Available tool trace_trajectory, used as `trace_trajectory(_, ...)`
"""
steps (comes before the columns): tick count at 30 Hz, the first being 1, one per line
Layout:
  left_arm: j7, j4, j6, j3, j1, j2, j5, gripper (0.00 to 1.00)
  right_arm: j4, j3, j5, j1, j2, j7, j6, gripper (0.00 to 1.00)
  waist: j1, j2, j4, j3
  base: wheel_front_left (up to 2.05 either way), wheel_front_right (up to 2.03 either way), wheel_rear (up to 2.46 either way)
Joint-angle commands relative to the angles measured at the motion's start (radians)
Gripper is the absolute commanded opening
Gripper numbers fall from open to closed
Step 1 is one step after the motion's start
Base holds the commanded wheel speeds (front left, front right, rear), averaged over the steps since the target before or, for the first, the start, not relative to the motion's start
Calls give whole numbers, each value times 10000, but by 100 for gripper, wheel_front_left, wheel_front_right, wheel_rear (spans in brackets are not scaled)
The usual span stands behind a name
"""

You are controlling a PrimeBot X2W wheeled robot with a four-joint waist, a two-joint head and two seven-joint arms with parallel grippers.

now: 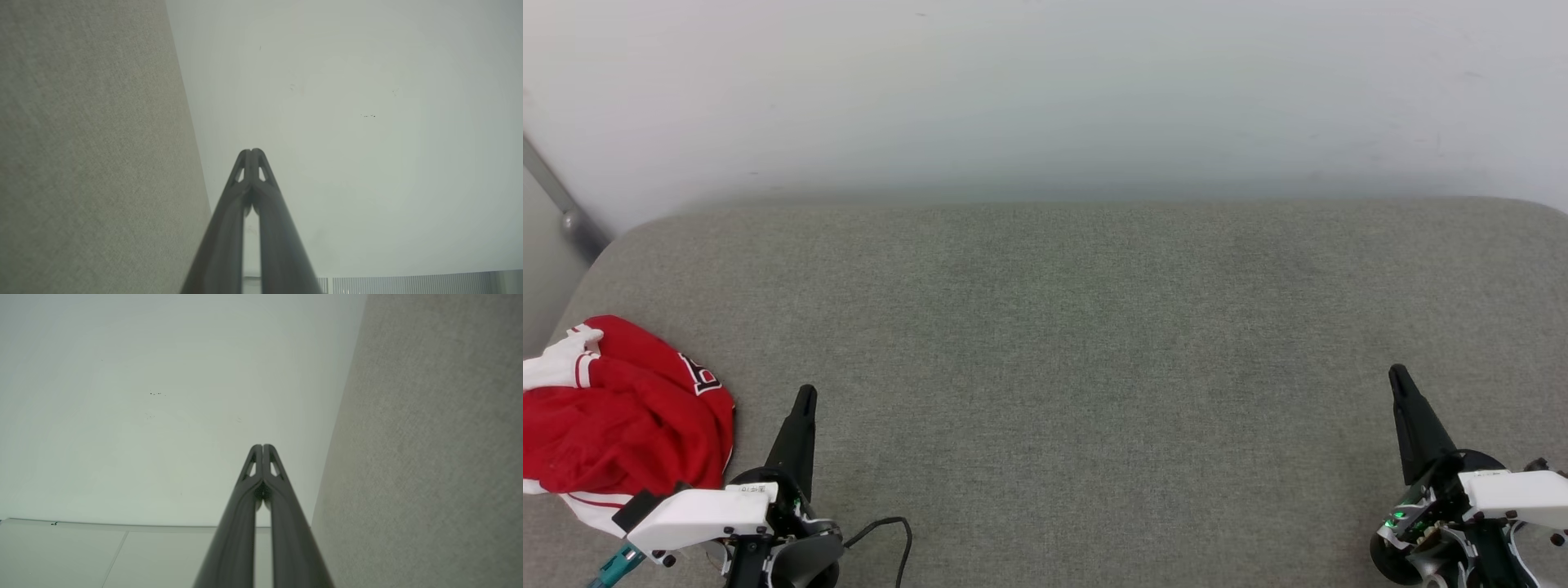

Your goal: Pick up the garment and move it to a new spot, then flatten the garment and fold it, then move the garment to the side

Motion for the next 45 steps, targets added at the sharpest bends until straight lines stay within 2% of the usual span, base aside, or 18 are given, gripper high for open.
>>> trace_trajectory(1, 26, -7, -27, 10, -69, -7, -8, 0, -39, 5, 40, -91, 31, 6, -3, 0, 0, -1, 0, 0, 0, 0, 0)
trace_trajectory(5, 26, -7, -27, 10, -69, -7, -8, 0, -39, 2, 40, -91, 31, 6, -3, 0, 0, -1, 0, 0, 0, 0, 0)
trace_trajectory(6, -4, 26, 0, -6, 15, -2, 0, 100, 30, 0, -2, 15, 0, -1, 0, 100, 0, -1, 0, 0, 0, 0, 0)
trace_trajectory(16, -466, -160, 2, -584, -46, 4, 324, 100, -235, 162, -483, 200, -16, -460, -2, 100, 0, -1, -29, 5, 0, 0, 0)
trace_trajectory(26, -884, -547, 2, -868, -49, 9, 1621, 100, -584, 350, -2010, 297, -148, -883, -1, 100, 0, -1, -50, 10, 0, 0, 0)
trace_trajectory(35, -1262, -1007, 2, -1010, -5, 3, 3405, 100, -888, 548, -4189, 346, -173, -1260, -1, 100, 0, -1, -31, 22, 0, 0, 0)
trace_trajectory(45, -1639, -1108, 2, -1251, 113, 7, 5998, 100, -1079, 587, -6688, 469, -146, -1471, -1, 100, 0, -1, 4, 5, 0, 0, 0)
